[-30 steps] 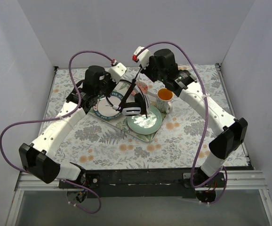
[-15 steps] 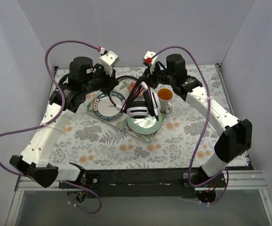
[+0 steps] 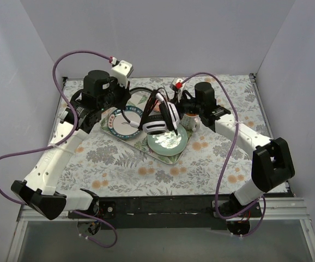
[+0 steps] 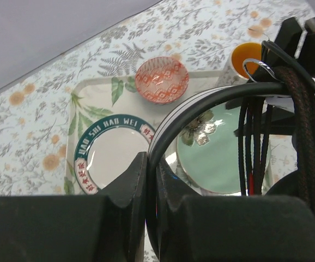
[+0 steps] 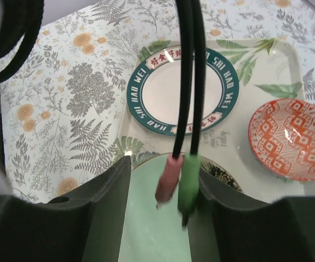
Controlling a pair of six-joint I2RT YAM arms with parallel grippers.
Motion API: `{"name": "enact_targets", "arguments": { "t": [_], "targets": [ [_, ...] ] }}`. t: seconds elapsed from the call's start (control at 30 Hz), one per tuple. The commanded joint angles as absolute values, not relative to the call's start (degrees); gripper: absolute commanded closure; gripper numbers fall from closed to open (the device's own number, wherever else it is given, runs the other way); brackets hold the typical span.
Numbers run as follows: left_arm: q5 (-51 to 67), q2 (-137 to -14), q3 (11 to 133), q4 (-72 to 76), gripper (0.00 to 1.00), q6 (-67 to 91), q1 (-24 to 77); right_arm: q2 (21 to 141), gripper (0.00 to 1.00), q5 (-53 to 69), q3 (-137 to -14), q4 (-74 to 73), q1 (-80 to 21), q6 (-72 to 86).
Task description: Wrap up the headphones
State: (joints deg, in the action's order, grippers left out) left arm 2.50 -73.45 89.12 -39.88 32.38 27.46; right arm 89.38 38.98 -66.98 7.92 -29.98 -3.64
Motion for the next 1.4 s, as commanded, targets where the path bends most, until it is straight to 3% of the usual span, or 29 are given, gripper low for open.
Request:
{"name": "enact_targets", "arguments": {
  "t": [0.0, 0.3, 0.8, 1.03, 1.37],
  "targets": [
    [-6.1, -69.9, 88.3, -33.0, 1.00, 34.7, 26.0, 88.1, 0.48, 38.0, -63.9, 9.5, -30.1, -1.6],
    [-6.4, -69.3, 83.5, -30.0, 1.00, 35.4, 20.3, 91.0, 0.43, 33.8, -60.1, 7.4, -30.0, 1.0],
    [2.3, -68.0, 67.0, -20.4, 1.00, 37.0, -2.2, 88.1, 0.42, 28.7, -59.2, 2.6, -30.0, -1.4],
    [7.4, -72.5, 60.8, -14.7, 1.00, 39.3, -15.4, 86.4, 0.42, 27.6, -58.0, 1.2, -30.0, -3.1],
    [6.7, -82.9, 57.1, -7.6, 1.00, 40.3, -23.5, 85.4, 0.42, 27.3, -57.1, 0.6, -30.0, -4.7]
  ]
}}
